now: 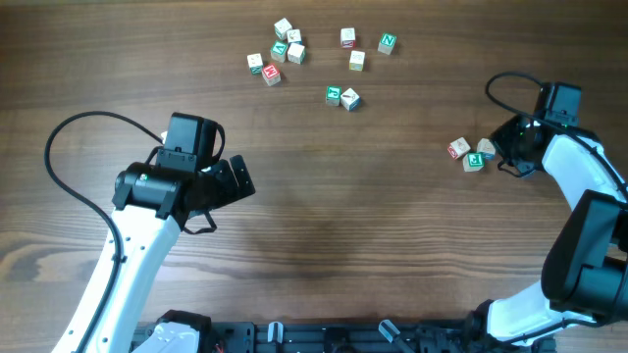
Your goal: Form a circle
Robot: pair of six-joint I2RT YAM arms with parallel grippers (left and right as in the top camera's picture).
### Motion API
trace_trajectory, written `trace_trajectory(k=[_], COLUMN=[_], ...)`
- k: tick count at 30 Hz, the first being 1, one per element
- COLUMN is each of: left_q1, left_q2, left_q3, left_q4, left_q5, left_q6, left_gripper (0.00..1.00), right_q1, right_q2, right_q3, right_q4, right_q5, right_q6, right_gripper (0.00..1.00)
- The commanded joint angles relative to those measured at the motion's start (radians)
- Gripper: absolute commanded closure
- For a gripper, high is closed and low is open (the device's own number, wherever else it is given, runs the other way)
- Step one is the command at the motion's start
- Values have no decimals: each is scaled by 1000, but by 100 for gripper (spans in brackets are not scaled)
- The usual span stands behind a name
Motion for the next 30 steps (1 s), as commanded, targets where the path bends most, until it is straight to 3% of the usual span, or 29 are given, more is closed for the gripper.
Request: trace_trajectory(k=[1,13,25,30], left_q1=[8,8,8,8], left_q2=[-2,-2,-2,-2], left_q3=[-2,-2,-2,-2], left_q4=[0,0,0,0], left_q5=[5,5,5,5], left_q6=[5,5,5,5], left_gripper=[0,0,0,0], right_q1=[2,2,-14,-13], right_q2=[12,12,11,12], right_q3=[-5,-5,10,6], right_q4=[11,40,17,18], right_q5=[-37,-71,32,-6], right_q6=[-48,-102,-4,-53], right_gripper=[96,96,95,96])
